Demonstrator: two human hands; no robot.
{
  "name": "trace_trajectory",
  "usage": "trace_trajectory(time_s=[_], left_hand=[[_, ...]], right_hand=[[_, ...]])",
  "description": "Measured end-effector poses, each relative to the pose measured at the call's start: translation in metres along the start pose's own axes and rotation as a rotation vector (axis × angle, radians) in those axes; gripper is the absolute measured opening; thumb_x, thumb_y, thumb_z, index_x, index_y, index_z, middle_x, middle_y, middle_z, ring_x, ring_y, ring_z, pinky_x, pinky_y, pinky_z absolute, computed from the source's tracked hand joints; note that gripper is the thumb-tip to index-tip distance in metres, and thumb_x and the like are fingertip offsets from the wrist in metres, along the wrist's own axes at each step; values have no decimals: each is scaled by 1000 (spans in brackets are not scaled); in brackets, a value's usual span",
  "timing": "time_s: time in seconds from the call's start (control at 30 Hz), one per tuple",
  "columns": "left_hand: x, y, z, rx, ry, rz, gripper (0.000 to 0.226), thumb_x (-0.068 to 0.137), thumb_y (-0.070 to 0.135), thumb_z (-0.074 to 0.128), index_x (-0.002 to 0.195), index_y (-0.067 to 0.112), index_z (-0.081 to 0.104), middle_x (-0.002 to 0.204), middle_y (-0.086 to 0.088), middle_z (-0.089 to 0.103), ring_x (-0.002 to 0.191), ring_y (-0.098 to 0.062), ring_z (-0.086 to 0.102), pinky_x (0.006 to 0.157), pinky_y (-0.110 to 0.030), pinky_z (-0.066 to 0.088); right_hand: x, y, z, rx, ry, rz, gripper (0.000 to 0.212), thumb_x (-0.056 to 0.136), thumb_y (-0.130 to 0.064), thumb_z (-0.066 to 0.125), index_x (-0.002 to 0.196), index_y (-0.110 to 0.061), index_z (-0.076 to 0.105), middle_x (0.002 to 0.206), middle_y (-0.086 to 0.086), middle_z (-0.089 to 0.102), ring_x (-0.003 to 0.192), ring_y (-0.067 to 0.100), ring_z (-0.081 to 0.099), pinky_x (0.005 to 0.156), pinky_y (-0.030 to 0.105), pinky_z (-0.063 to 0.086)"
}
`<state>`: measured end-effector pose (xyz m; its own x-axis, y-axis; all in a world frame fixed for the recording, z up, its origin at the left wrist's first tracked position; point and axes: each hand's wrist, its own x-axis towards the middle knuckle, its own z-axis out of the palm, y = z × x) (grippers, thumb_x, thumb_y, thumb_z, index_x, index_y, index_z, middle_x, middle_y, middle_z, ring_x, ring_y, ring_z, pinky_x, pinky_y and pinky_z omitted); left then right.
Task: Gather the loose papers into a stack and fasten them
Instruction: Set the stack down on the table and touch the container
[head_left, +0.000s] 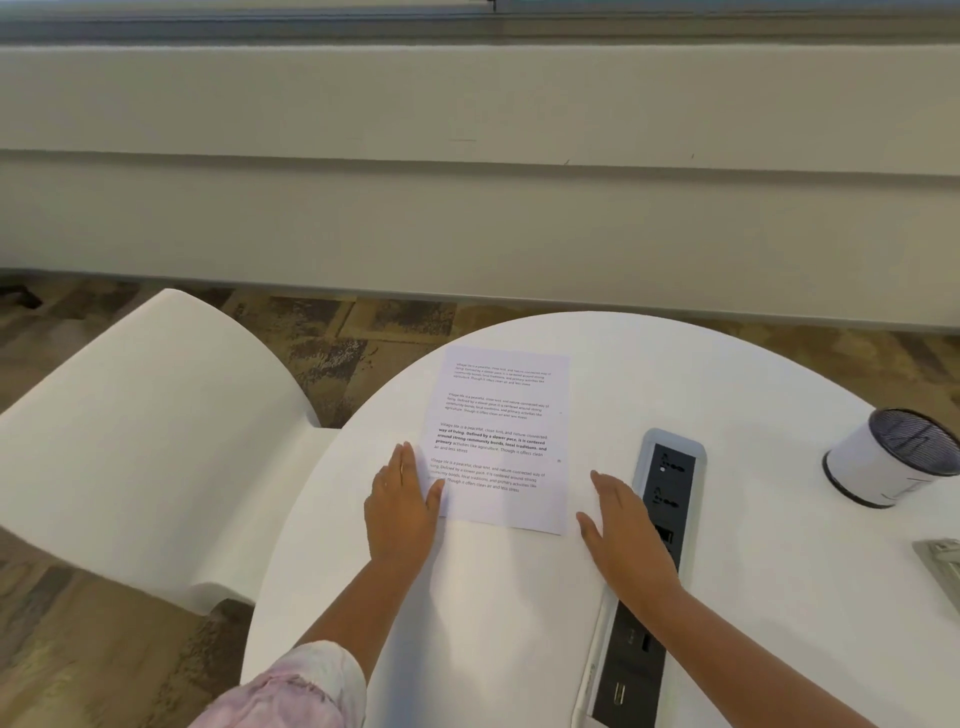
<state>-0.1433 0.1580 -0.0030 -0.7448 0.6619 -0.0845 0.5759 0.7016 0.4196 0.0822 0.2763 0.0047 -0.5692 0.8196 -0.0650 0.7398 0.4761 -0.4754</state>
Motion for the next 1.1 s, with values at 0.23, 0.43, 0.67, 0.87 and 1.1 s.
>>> trace_trajectory(time_s=[0.23, 0.43, 0.67, 0.87, 1.1], left_hand=[[-38, 33, -20, 111, 116, 112, 79, 85, 65, 1, 148, 17, -7, 158, -1, -10, 147, -21, -5, 117, -38, -6], [-68, 63, -44, 133, 206, 312, 68, 88, 59, -1, 144, 23, -11, 149, 5, -23, 142, -17, -15, 116, -37, -11], [-107, 103, -79, 173, 216, 433, 77, 81, 64, -16, 144, 21, -10, 153, 1, -19, 145, -22, -12, 118, -40, -8], [-140, 143, -86, 193, 257, 503, 65, 92, 45, 10, 146, 14, -10, 158, -7, -10, 146, -23, -10, 119, -41, -4], [-171, 179, -68, 149, 290, 603, 68, 96, 46, 24, 148, 13, -5, 154, 1, -15, 140, -15, -17, 116, -37, -6]], right_hand=[[-32, -2, -27, -322, 98, -47, 73, 96, -48, 26, 143, -15, -18, 156, 4, -18, 139, 17, -23, 115, 31, -9], [-51, -3, -65, -355, 175, -72, 76, 95, -51, 24, 133, -18, -32, 145, 0, -34, 136, 17, -31, 116, 32, -12], [-79, 2, -109, -413, 264, -59, 75, 95, -51, 25, 143, -12, -17, 154, 6, -21, 140, 20, -23, 115, 33, -10], [-113, 14, -146, -459, 318, -66, 72, 97, -46, 30, 147, -6, -5, 158, 13, -5, 146, 28, -6, 118, 38, -2], [-138, 46, -179, -493, 401, -52, 70, 97, -45, 28, 147, -5, 1, 158, 14, -1, 146, 28, -2, 118, 37, -1]])
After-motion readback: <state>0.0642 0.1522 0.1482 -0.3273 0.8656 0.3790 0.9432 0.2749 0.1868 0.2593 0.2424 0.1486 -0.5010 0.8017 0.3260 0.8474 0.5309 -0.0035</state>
